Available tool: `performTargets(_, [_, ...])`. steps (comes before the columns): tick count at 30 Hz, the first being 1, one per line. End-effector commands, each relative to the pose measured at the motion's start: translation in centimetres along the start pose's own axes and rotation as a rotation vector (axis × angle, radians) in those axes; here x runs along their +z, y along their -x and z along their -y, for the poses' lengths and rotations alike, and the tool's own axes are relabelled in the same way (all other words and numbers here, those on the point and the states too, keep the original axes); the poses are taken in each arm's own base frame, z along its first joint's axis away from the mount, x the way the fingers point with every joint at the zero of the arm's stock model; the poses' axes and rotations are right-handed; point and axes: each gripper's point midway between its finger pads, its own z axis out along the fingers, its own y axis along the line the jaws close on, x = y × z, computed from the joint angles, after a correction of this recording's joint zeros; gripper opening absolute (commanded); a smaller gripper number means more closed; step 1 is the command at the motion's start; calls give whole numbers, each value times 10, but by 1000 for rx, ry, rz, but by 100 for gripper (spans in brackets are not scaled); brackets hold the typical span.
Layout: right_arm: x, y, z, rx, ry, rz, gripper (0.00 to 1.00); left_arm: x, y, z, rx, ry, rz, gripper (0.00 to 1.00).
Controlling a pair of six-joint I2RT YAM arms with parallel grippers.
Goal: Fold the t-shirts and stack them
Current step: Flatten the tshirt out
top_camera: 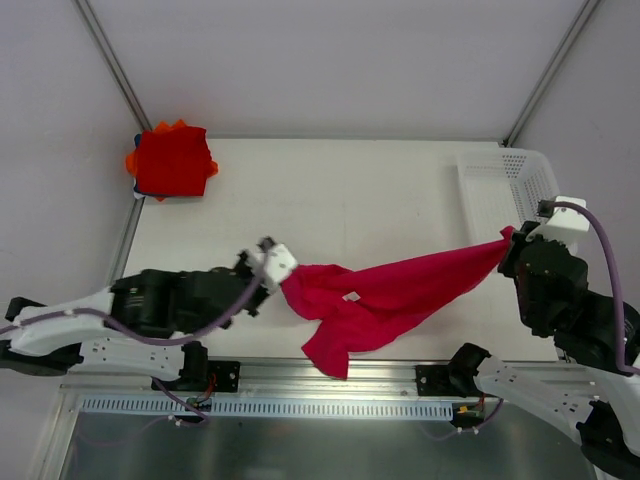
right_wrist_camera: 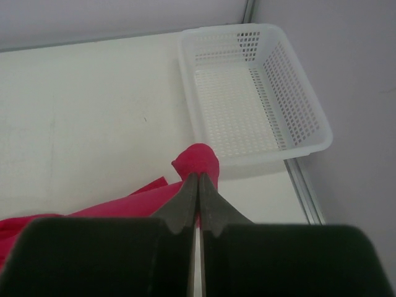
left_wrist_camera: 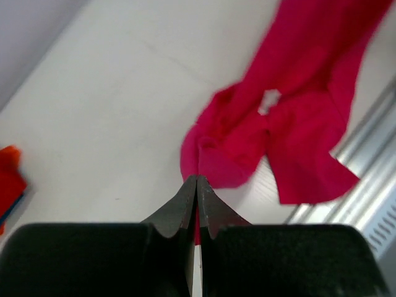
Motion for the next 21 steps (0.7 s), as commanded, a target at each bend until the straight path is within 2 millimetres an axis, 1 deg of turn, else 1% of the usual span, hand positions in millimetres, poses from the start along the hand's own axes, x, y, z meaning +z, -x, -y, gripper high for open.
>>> performTargets(1, [0,6,-7,6,33,9,1,56,5,106,118,-411,-87,0])
performTargets(2, [-1,9,-13,11,72,18,0,69,20,104,97,-452,-92,0])
performTargets(3, [-2,11,-14,-12,90,26,0,74,21,123,101,-558,-125,0])
performTargets(4, [-3,15,-14,-26,99,36,0,100,2,132,131,-551,-239,0])
performTargets(5, [-4,17,-12,-23,103,45,0,113,17,123,131,-516,-228,0])
performTargets(6, [-5,18,-12,-28,107,51,1,139,14,92,99,-412,-274,0])
performTargets(7, [-4,19,-12,-47,109,59,0,164,-1,82,74,-392,-350,0])
performTargets(8, [-4,19,-12,-53,111,63,0,176,6,63,8,-373,-348,0])
performTargets(9, [-3,19,-13,-62,115,67,1,200,-8,20,-118,-327,-393,0])
performTargets(10, [-1,17,-16,-90,115,66,1,208,-13,-6,-193,-290,-402,0])
performTargets(11, [1,16,-15,-107,102,64,1,213,-9,-34,-299,-230,-392,0])
performTargets(12, [6,14,-18,-139,80,51,1,216,-15,-63,-380,-166,-397,0])
performTargets(13, [9,13,-17,-166,58,44,0,214,-33,-120,-478,-39,-412,0])
performTargets(14, [12,12,-13,-201,15,40,1,208,-39,-146,-549,36,-416,0])
performTargets(15, [17,10,-16,-231,-4,24,0,200,-45,-171,-568,114,-415,0])
performTargets(16, [19,9,-14,-237,-27,14,0,184,-64,-217,-579,291,-439,0])
performTargets(17, [22,6,-17,-240,-25,3,0,173,-72,-238,-598,387,-449,0])
performTargets(18, [24,4,-19,-234,-22,-6,1,166,-79,-253,-622,441,-452,0])
performTargets(19, [27,4,-18,-220,-31,-11,0,157,-91,-272,-661,489,-461,0])
performTargets(20, [29,1,-24,-213,1,-20,1,156,-95,-279,-689,513,-460,0])
performTargets(21, [31,-3,-26,-208,4,-29,1,162,-109,-286,-706,539,-493,0])
